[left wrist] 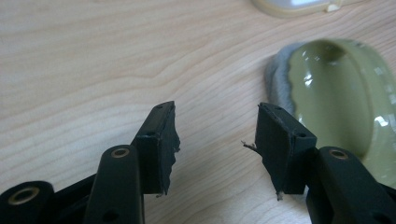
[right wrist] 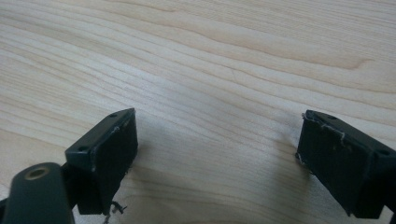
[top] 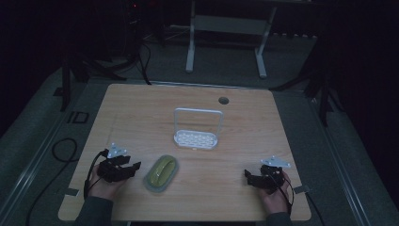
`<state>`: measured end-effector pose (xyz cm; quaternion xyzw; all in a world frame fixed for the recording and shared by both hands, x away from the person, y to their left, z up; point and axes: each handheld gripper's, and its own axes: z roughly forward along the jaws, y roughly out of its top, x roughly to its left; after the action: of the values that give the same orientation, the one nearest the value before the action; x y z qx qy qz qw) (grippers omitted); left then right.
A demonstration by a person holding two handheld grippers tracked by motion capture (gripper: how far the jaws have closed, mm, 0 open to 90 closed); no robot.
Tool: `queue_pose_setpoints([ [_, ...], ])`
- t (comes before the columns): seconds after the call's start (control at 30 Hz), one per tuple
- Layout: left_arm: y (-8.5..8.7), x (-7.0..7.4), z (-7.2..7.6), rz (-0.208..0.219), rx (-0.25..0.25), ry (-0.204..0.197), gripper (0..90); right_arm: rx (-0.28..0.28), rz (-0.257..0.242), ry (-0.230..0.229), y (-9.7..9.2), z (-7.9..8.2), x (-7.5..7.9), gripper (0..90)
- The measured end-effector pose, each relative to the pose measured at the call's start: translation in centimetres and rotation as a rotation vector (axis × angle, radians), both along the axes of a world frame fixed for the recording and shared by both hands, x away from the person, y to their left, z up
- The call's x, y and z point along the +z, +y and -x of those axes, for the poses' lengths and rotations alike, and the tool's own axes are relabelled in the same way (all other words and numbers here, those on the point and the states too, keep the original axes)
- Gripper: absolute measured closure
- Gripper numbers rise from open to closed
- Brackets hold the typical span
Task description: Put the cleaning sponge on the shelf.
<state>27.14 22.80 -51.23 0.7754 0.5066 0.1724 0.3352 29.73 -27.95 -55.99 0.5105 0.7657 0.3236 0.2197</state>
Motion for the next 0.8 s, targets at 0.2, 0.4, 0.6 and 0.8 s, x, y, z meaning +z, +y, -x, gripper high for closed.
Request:
queue_pose_setpoints([
  [0.2,-0.9,0.8,0.0,-0.018,-0.022,0.011,47.2,-0.001,0.000,0.001,0.0,0.0,0.0,11.8],
  [0.4,-1.5,1.5,0.0,-0.033,-0.036,0.021,47.5,-0.001,0.000,0.000,0.0,0.0,0.0,11.8],
  [0.6,-1.8,2.2,0.0,-0.036,-0.038,0.019,51.2,-0.002,0.001,0.000,0.0,0.0,0.0,11.8],
  [0.8,-2.3,2.8,0.1,-0.049,-0.065,0.028,51.4,-0.003,0.001,0.000,0.0,0.0,0.0,11.8],
])
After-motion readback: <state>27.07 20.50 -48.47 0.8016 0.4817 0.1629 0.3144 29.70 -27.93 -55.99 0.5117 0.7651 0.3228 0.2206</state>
